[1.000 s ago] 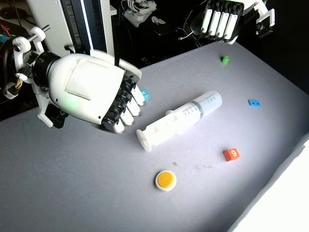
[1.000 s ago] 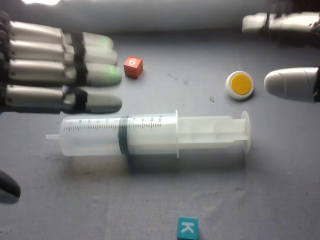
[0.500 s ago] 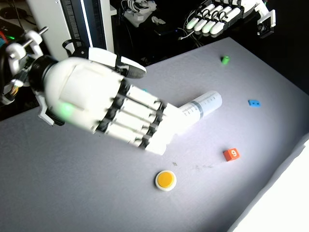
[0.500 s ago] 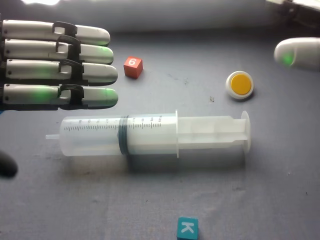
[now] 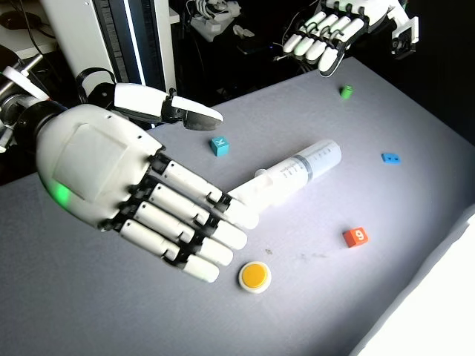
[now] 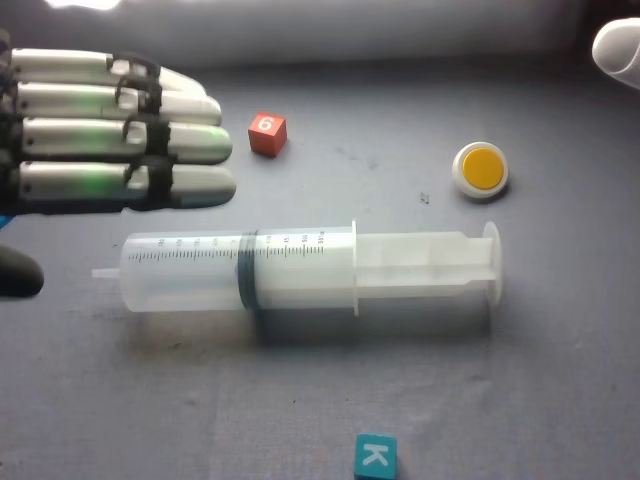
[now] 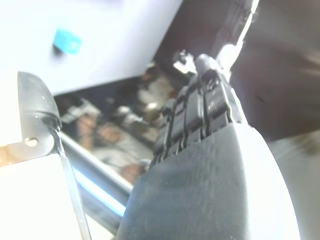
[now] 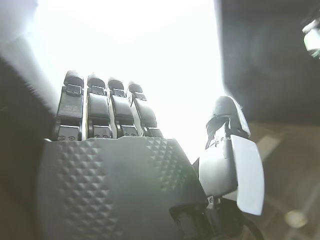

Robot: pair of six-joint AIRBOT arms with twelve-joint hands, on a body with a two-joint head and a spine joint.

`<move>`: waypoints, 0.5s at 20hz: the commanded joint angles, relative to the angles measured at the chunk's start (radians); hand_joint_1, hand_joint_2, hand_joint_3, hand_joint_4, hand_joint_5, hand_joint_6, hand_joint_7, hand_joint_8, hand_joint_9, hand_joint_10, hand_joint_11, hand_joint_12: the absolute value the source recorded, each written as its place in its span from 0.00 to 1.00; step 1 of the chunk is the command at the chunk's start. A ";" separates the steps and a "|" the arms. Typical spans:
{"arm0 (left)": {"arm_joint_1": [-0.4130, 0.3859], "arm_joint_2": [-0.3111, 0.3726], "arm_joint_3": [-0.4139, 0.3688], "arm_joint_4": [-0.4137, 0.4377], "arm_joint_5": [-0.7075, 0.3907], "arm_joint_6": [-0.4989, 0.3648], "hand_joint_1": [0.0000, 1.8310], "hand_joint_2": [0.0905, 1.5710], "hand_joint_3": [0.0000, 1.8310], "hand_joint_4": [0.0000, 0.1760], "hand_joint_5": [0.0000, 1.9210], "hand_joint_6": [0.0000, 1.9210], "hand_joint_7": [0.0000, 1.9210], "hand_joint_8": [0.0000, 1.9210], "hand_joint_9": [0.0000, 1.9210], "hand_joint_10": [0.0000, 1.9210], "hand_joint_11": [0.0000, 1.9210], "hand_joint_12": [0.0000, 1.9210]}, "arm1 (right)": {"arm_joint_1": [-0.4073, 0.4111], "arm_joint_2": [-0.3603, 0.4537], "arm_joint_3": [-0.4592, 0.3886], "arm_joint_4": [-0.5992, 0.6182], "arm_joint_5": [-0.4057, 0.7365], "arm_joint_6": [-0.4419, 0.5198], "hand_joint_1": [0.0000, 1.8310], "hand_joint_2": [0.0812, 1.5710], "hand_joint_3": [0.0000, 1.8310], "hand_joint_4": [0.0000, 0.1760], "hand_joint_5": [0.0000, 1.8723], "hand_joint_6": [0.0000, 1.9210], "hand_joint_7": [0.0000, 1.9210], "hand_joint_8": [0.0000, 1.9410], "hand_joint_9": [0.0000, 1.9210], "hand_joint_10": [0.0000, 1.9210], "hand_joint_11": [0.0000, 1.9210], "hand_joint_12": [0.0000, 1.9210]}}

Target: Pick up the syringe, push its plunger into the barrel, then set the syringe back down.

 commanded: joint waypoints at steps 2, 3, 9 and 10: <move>-0.013 0.012 -0.024 -0.090 0.009 0.002 0.70 0.54 0.01 0.00 0.01 0.00 0.00 0.00 0.00 0.00 0.00 0.22 | -0.018 0.002 -0.003 -0.013 0.119 0.009 0.00 0.74 0.00 0.00 0.00 0.00 0.00 0.00 0.00 0.00 0.00 0.00; -0.013 0.014 -0.034 -0.091 0.038 0.001 0.70 0.53 0.00 0.00 0.01 0.00 0.00 0.00 0.00 0.00 0.00 0.21 | -0.029 0.001 -0.005 -0.013 0.127 0.009 0.00 0.74 0.00 0.00 0.00 0.00 0.00 0.00 0.00 0.00 0.00 0.00; -0.035 0.044 -0.118 -0.125 0.262 -0.044 0.68 0.53 0.00 0.00 0.01 0.00 0.00 0.00 0.00 0.00 0.00 0.23 | -0.045 -0.004 -0.019 -0.001 0.143 0.004 0.00 0.74 0.00 0.00 0.00 0.00 0.00 0.00 0.00 0.00 0.00 0.00; -0.039 0.057 -0.145 -0.147 0.355 -0.042 0.67 0.54 0.00 0.00 0.00 0.00 0.00 0.00 0.00 0.00 0.00 0.21 | -0.046 -0.008 -0.019 0.000 0.143 0.003 0.00 0.74 0.00 0.00 0.00 0.00 0.00 0.00 0.00 0.00 0.00 0.00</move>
